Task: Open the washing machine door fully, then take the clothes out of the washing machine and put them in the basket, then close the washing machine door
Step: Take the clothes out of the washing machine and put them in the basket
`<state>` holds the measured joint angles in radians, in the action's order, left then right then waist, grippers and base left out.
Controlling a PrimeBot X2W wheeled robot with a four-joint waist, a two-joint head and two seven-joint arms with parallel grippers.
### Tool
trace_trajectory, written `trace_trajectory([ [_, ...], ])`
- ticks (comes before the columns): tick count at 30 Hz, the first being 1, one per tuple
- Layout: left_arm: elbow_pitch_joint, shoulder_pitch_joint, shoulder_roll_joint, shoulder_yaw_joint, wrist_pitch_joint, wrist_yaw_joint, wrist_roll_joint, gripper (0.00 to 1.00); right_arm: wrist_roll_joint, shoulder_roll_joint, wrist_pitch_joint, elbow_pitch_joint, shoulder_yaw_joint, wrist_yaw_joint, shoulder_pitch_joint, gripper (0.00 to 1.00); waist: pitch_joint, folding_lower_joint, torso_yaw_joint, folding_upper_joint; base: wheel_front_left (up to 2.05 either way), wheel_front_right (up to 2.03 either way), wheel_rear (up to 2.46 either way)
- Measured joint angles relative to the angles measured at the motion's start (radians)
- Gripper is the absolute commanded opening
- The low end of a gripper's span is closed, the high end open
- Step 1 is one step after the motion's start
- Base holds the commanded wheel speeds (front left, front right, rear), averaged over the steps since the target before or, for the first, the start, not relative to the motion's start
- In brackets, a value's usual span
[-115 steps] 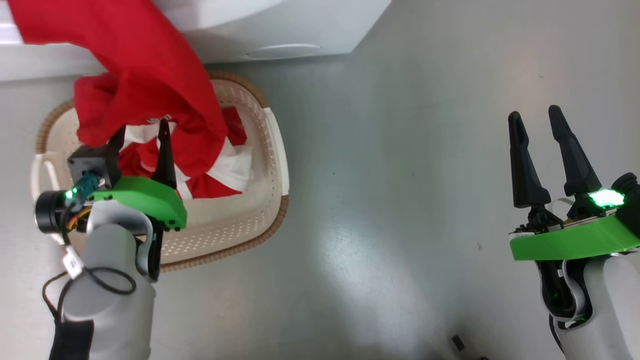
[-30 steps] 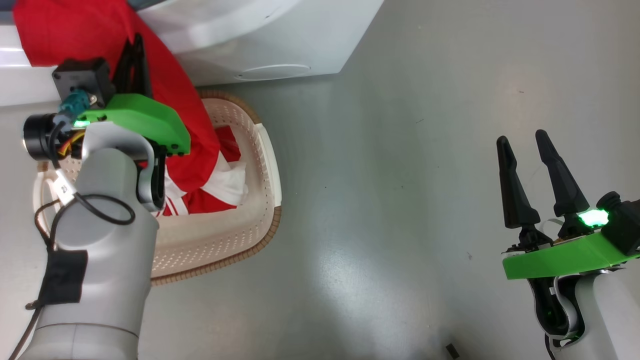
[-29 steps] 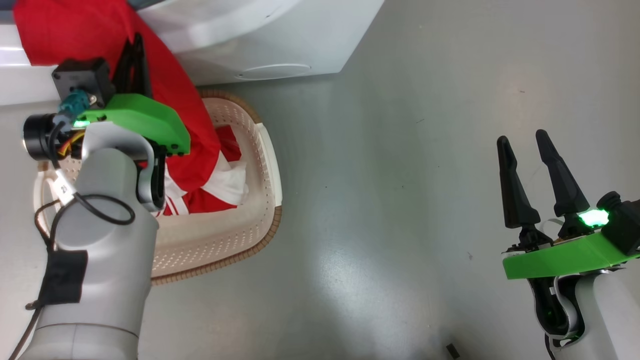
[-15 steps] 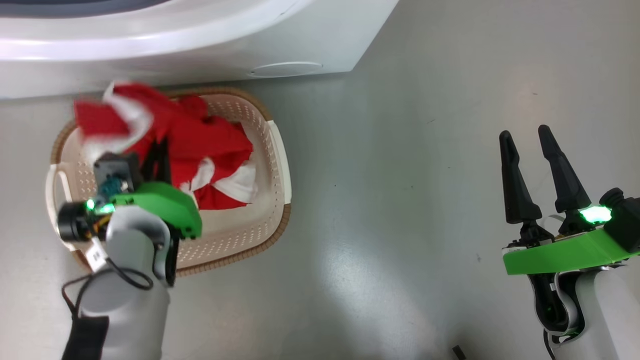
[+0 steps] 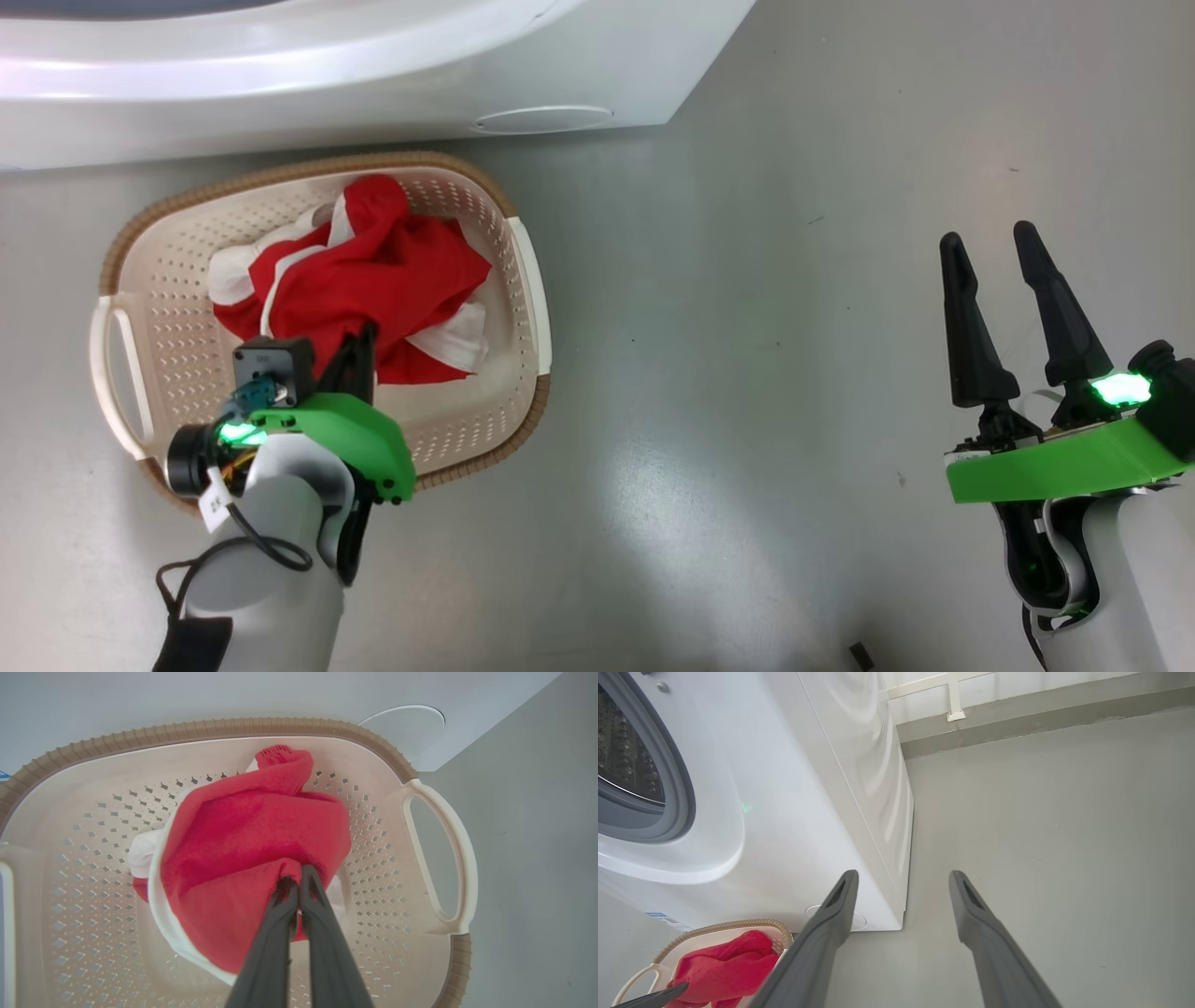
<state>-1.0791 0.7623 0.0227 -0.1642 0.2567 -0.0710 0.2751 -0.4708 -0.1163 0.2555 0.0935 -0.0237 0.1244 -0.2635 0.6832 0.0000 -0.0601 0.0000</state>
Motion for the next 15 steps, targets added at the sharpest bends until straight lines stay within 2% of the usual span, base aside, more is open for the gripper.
trace_trajectory([
  [1,0.002,0.000,0.000,-0.005,0.000,0.001,0.002,0.57,0.000,-0.001,0.000,0.000,0.000,0.000,-0.002,1.00,-0.001,0.0000,0.000,0.0000,0.00,0.00,0.00],
  [2,0.006,0.000,0.000,-0.008,0.000,0.002,0.003,0.81,0.000,-0.001,0.000,0.000,0.000,0.000,-0.004,1.00,-0.002,0.0000,0.000,0.0000,0.00,0.00,0.00],
  [3,0.009,0.000,0.000,-0.011,0.000,0.003,0.006,0.98,0.000,-0.001,0.000,0.000,0.000,0.000,-0.005,1.00,-0.004,0.0000,0.000,0.0000,0.00,0.00,0.00],
  [15,0.066,-0.009,0.000,0.012,0.000,0.022,0.011,1.00,0.000,-0.002,0.000,0.007,0.006,0.000,-0.005,1.00,-0.051,0.0000,0.007,0.0000,0.00,0.00,0.00],
])
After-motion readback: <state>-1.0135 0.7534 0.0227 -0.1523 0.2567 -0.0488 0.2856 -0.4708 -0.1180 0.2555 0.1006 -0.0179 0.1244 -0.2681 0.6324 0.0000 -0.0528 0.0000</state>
